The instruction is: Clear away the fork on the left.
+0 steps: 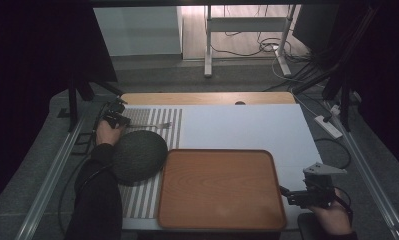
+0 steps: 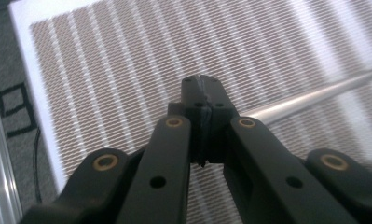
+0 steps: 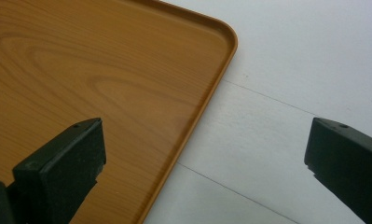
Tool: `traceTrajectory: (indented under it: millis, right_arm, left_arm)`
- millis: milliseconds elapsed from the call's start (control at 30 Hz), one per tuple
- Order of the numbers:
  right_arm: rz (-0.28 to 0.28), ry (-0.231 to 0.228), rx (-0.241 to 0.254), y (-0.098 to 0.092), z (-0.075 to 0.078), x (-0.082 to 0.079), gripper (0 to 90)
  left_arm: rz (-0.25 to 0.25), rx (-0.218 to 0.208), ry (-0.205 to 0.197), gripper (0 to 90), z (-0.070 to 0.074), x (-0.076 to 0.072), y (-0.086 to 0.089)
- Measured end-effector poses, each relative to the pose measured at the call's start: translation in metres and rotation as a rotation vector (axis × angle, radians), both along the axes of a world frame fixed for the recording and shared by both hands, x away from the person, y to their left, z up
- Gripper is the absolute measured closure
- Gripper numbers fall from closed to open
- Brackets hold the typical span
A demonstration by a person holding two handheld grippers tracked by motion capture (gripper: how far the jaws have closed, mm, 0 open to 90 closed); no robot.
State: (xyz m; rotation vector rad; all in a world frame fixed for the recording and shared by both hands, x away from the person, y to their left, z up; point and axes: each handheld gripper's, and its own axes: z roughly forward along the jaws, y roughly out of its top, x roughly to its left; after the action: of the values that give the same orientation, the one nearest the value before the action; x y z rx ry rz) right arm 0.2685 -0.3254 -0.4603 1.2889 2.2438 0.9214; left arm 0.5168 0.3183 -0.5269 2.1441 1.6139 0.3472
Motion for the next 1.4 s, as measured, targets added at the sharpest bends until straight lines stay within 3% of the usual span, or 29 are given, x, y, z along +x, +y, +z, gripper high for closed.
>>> traceTrajectory:
  millis: [133, 300, 400, 733, 867, 933, 967, 1100, 1133, 1167, 1200, 1233, 1267, 1300, 1367, 1400]
  right_arm:
    - [0.000, 0.001, -0.002, 0.000, 0.000, 0.000, 0.0]
    - [0.002, 0.003, -0.008, 0.001, 0.000, 0.000, 0.0]
    - [0.003, 0.004, -0.010, 0.001, 0.000, 0.000, 0.0]
    - [0.005, 0.008, -0.012, 0.002, -0.001, 0.001, 0.0]
    - [0.005, 0.009, -0.011, 0.002, -0.001, 0.001, 0.0]
    - [0.005, 0.009, -0.011, 0.002, -0.001, 0.001, 0.0]
    - [0.005, 0.009, -0.011, 0.002, -0.001, 0.001, 0.0]
    - [0.006, 0.010, -0.010, 0.002, -0.001, 0.001, 0.0]
    - [0.006, 0.010, -0.011, 0.002, -0.001, 0.001, 0.0]
    - [0.006, 0.009, -0.012, 0.002, -0.001, 0.001, 0.0]
    - [0.006, 0.009, -0.012, 0.002, -0.001, 0.001, 0.0]
    - [0.007, 0.010, -0.014, 0.002, -0.001, 0.001, 0.0]
    - [0.007, 0.010, -0.014, 0.002, -0.001, 0.001, 0.0]
    - [0.007, 0.010, -0.014, 0.002, -0.001, 0.001, 0.0]
    - [0.007, 0.010, -0.014, 0.002, -0.001, 0.001, 0.0]
    - [0.007, 0.010, -0.014, 0.002, -0.001, 0.001, 0.0]
  left_arm:
    - [-0.034, 0.013, 0.022, 88.8, 0.002, -0.006, -0.001]
    - [-0.099, -0.003, 0.092, 88.8, 0.005, -0.019, -0.001]
    - [-0.135, -0.004, 0.113, 88.8, 0.006, -0.023, -0.002]
    - [-0.162, -0.017, 0.125, 88.6, 0.007, -0.026, -0.003]
    - [-0.133, -0.017, 0.101, 82.5, 0.010, -0.024, 0.000]
    - [-0.113, -0.039, 0.081, 75.1, 0.015, -0.022, 0.003]
    - [-0.108, -0.042, 0.076, 65.8, 0.016, -0.021, 0.004]
    - [-0.103, -0.058, 0.042, 45.2, 0.023, -0.018, 0.000]
    - [-0.107, -0.065, 0.029, 45.2, 0.024, -0.017, -0.002]
    - [-0.112, -0.071, 0.020, 33.3, 0.025, -0.016, -0.004]
    - [-0.116, -0.074, 0.012, 33.3, 0.025, -0.015, -0.007]
    - [-0.120, -0.087, 0.012, 22.1, 0.025, -0.012, -0.013]
    - [-0.120, -0.087, 0.012, 16.5, 0.025, -0.012, -0.013]
    - [-0.125, -0.086, 0.011, 16.5, 0.025, -0.011, -0.017]
    - [-0.139, -0.094, 0.018, 2.7, 0.025, -0.007, -0.024]
    - [-0.160, -0.106, 0.030, 0.8, 0.024, -0.004, -0.031]
